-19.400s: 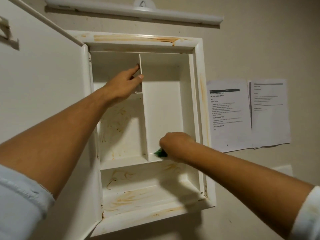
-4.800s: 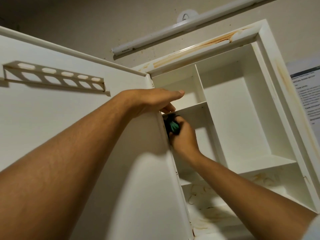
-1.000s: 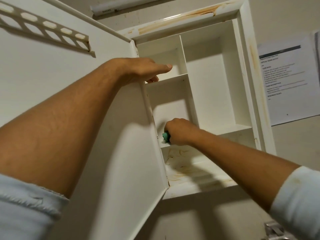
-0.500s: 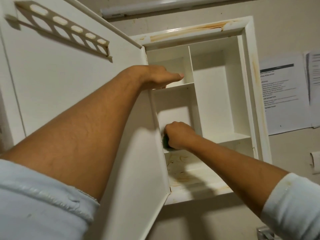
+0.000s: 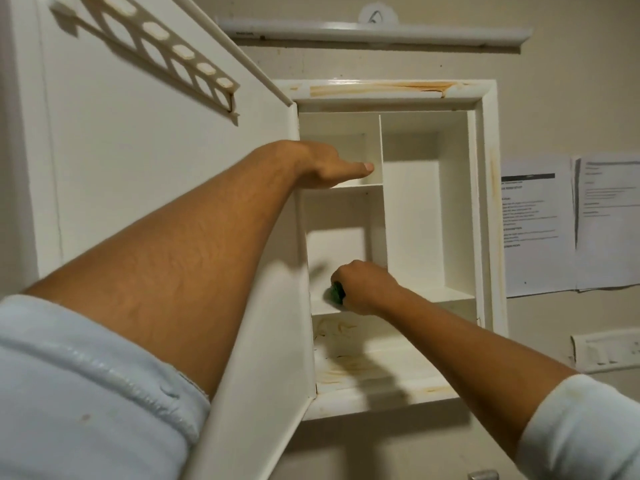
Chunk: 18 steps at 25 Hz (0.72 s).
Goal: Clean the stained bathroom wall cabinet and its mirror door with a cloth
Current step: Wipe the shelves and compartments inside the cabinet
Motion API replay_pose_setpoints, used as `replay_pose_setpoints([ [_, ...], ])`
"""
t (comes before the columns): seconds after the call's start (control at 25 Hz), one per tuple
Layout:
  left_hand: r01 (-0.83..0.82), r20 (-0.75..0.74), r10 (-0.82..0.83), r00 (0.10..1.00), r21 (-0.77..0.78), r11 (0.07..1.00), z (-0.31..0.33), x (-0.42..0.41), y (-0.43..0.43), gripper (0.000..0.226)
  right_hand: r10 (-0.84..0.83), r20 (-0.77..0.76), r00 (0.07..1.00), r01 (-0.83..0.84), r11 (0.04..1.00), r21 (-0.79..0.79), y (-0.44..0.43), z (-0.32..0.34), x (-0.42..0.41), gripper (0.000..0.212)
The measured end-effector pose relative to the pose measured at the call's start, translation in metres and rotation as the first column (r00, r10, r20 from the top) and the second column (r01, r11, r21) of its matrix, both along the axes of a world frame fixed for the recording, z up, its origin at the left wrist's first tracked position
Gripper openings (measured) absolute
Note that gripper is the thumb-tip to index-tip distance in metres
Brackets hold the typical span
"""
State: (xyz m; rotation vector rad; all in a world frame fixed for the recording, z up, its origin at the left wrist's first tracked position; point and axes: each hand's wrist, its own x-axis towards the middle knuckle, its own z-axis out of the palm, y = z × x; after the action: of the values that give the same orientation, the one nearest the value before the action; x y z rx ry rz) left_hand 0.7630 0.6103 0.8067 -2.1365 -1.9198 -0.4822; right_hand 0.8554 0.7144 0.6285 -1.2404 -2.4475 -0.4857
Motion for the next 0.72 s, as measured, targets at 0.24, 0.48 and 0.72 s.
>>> replay_pose_setpoints([
  [0.24, -0.005, 0.023, 0.005, 1.0, 0.032, 0.999, -0.001, 0.001, -0.003, 0.087, 0.096, 0.098, 0.991, -0.1, 0.994, 0.043, -0.024, -0.003, 0.037, 0.034],
  [0.48, -0.01, -0.01, 0.011, 1.0, 0.069, 0.998, -0.011, 0.002, -0.014, 0.085, -0.238, 0.298, 0.924, 0.195, 0.966, 0.168, -0.003, 0.008, 0.003, 0.017],
  [0.72, -0.005, -0.004, 0.005, 1.0, 0.046, 0.999, -0.015, 0.004, -0.016, 0.085, -0.202, 0.505, 0.839, 0.113, 0.973, 0.201, -0.012, 0.017, 0.011, 0.018],
])
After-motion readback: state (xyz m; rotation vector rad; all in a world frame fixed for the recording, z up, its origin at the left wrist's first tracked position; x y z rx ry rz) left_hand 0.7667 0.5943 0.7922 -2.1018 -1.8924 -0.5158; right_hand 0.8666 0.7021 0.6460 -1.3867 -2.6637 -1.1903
